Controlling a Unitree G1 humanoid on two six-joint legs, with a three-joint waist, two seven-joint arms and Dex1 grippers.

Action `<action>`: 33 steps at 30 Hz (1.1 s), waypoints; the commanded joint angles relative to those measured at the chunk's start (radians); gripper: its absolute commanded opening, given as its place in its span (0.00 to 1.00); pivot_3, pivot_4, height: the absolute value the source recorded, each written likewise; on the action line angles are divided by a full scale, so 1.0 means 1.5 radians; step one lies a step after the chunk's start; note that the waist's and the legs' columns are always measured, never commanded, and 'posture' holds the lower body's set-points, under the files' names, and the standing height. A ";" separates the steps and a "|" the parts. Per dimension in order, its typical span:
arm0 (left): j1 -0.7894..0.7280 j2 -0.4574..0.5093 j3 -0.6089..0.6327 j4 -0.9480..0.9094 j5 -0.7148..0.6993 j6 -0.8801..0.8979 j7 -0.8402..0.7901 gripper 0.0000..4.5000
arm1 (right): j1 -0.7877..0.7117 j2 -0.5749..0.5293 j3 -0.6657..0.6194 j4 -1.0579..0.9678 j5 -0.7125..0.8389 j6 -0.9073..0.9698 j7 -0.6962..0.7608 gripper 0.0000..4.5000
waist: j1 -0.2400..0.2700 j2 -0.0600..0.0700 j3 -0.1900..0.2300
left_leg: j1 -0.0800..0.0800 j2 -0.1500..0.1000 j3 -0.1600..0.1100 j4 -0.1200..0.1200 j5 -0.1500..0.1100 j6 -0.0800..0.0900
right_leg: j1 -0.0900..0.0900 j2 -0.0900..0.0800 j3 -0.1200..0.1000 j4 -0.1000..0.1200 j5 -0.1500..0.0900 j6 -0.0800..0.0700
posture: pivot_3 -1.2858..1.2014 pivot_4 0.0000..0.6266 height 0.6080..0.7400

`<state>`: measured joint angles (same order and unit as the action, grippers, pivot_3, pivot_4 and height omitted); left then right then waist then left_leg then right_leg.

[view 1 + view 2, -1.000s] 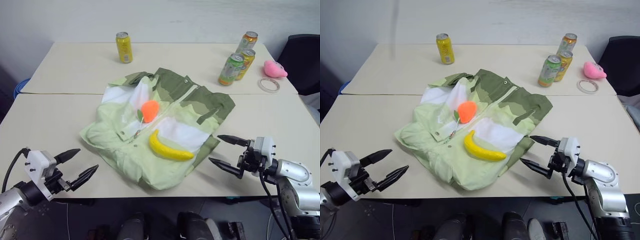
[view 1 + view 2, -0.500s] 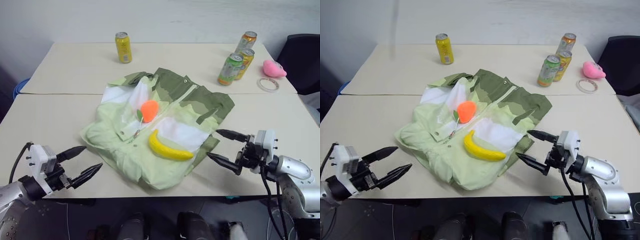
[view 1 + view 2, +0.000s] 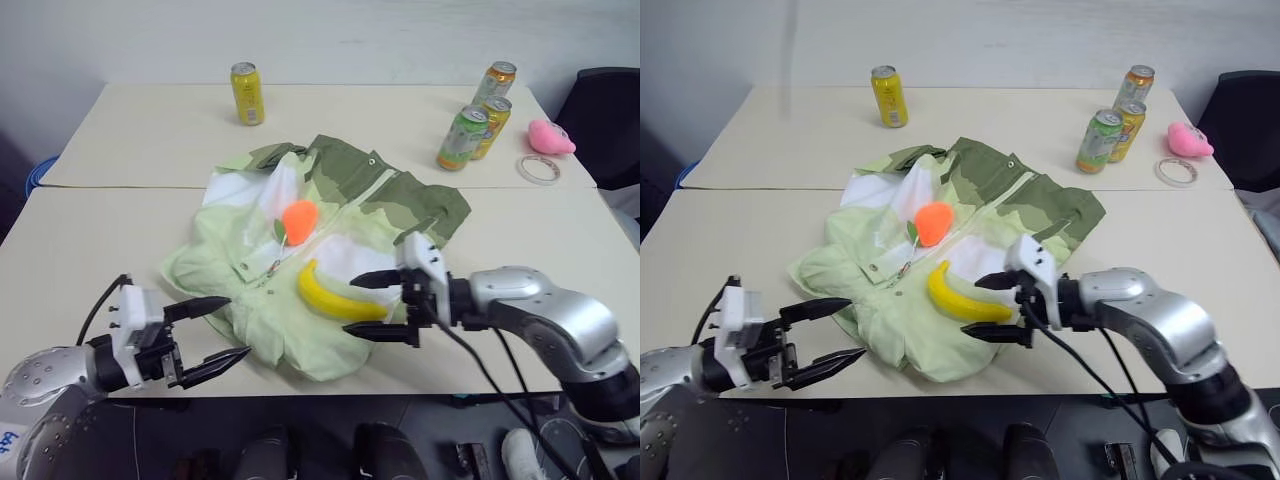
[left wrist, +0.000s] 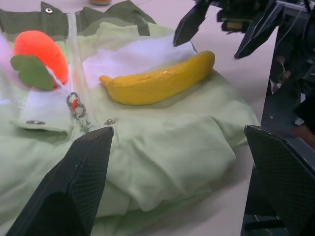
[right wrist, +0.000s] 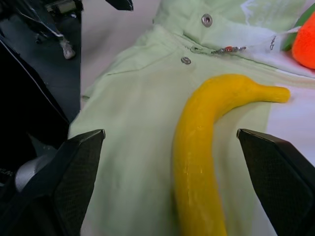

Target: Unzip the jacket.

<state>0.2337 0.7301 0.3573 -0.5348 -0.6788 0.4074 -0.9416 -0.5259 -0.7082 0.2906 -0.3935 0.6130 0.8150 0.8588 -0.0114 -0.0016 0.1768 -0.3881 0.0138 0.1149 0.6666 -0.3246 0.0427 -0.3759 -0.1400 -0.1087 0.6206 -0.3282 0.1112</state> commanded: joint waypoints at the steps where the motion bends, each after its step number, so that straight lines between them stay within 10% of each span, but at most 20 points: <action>1: -0.001 -0.007 -0.008 0.013 0.019 -0.029 -0.006 1.00 | -0.028 0.035 0.061 0.055 -0.095 -0.032 -0.025 0.87 | -0.002 0.000 0.000 | 0.000 0.000 0.000 0.000 0.000 0.000 | 0.000 0.000 0.000 0.000 0.000 0.000 | 0.52 0.24 1.00; 11: 0.010 -0.025 -0.011 0.019 0.027 -0.052 0.002 1.00 | 0.025 0.041 -0.107 0.089 -0.034 -0.140 0.081 0.15 | 0.001 0.000 0.000 | 0.000 0.000 0.000 0.000 0.001 0.000 | 0.000 0.002 0.000 0.001 0.000 0.001 | 0.52 0.24 1.00; 16: 0.019 -0.040 -0.002 0.002 0.015 -0.054 0.013 1.00 | 0.061 -0.053 -0.308 0.231 -0.026 -0.161 0.070 0.15 | 0.010 -0.001 0.000 | 0.000 0.000 0.000 0.001 0.001 0.001 | 0.001 0.001 0.000 0.000 0.001 0.001 | 0.52 0.24 1.00; 24: -0.035 -0.035 -0.069 -0.015 0.046 -0.046 0.030 1.00 | -0.050 -0.139 -0.285 0.827 -0.313 -0.575 -0.085 0.15 | -0.005 0.000 0.001 | 0.001 0.000 0.005 0.001 0.003 0.001 | 0.000 0.004 0.001 0.000 0.001 0.001 | 0.52 0.24 1.00; 33: -0.062 -0.028 -0.098 -0.013 0.050 -0.041 0.030 1.00 | -0.124 -0.161 -0.283 0.987 -0.360 -0.733 -0.065 0.84 | -0.017 0.001 0.001 | 0.001 0.003 0.004 -0.001 0.005 -0.002 | 0.000 0.005 0.002 0.000 0.001 0.001 | 0.52 0.24 1.00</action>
<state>0.1418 0.6783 0.2132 -0.5334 -0.6044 0.3479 -0.8963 -0.6934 -0.9075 -0.1195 1.1029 0.0749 -0.2338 0.7398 -0.0370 0.0004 0.1789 -0.3866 0.0176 0.1203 0.6655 -0.3171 0.0393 -0.3758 -0.1324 -0.1051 0.6210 -0.3273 0.1130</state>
